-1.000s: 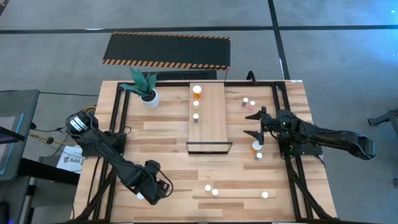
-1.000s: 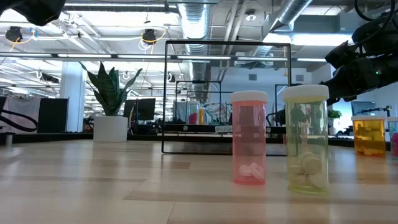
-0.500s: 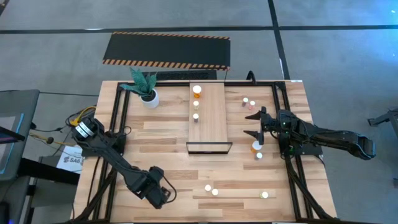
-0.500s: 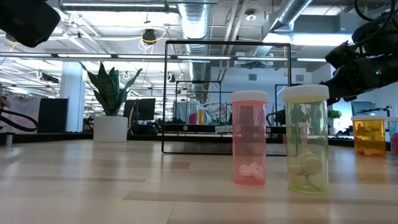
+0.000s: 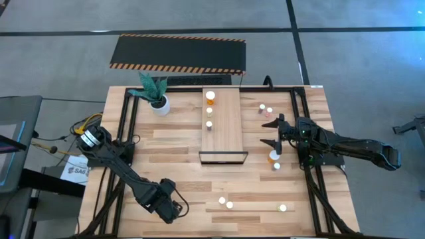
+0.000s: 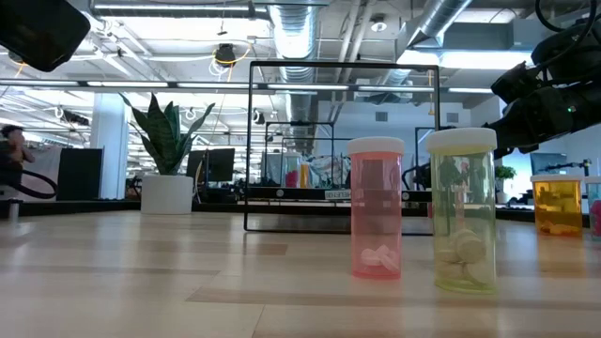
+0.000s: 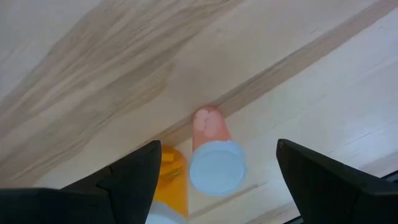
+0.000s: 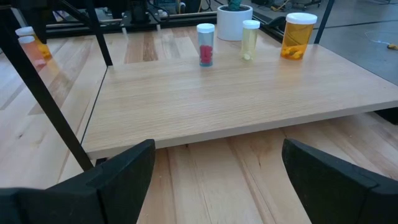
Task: Pick and place medicine bottles onto shelf by color
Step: Put the bottom left small pink pill bottle on the shelf
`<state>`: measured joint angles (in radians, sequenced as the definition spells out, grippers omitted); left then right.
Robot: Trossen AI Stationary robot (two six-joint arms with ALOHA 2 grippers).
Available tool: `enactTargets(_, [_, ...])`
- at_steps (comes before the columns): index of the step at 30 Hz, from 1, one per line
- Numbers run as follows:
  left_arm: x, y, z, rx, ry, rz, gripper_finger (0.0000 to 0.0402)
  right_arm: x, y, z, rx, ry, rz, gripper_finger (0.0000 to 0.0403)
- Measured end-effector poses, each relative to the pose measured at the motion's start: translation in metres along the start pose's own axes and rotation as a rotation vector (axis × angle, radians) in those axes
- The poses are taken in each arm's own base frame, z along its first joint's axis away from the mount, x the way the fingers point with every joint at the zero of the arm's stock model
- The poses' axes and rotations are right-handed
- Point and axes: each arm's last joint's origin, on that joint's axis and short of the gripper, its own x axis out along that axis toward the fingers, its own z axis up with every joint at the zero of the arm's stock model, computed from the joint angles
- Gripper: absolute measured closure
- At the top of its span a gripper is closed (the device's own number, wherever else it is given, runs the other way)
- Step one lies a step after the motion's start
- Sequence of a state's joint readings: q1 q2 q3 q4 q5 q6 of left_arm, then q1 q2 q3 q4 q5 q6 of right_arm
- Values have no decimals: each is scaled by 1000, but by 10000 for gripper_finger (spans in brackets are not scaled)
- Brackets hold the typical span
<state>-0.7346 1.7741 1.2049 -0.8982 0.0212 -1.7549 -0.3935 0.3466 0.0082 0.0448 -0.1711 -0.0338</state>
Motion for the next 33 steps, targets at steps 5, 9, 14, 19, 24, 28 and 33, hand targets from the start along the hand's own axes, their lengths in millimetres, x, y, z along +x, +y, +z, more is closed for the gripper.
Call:
enactTargets(5, [0,0,0,5,-1,0,97,0,0,0,0,0,0,29])
enactTargets(9, [0,0,0,5,-1,0,103,0,0,0,0,0,0,29])
enactTargets(14, [0,0,0,5,-1,0,146,0,0,0,0,0,0,29])
enactTargets(19, [0,0,0,4,-6,-1,207,0,0,0,0,0,0,29])
enactTargets(24, [0,0,0,16,-18,-1,264,0,0,0,0,0,0,29])
enactTargets(28, [0,1,1,21,-27,5,300,0,0,0,0,0,0,29])
enactTargets(33, [0,1,1,51,-29,5,316,0,0,0,0,0,0,29])
